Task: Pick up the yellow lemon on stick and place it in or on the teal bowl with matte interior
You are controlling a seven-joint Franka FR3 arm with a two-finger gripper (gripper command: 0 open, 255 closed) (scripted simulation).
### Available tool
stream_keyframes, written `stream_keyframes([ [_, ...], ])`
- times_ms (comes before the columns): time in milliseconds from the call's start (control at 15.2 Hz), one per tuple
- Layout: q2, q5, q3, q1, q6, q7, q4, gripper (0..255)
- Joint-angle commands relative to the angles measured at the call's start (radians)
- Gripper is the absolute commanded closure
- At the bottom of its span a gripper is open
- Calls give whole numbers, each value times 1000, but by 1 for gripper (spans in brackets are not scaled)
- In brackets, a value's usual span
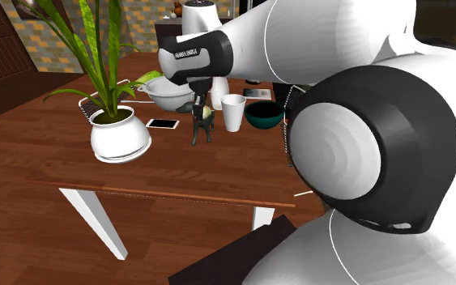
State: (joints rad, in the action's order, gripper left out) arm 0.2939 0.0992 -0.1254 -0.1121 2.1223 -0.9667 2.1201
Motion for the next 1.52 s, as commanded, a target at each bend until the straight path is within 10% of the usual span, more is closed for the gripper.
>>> stream_keyframes([
  [0, -17, -8, -35, 14, 5, -55, -17, 255],
  [1452, -500, -326, -339, 243, -123, -668, -577, 255],
])
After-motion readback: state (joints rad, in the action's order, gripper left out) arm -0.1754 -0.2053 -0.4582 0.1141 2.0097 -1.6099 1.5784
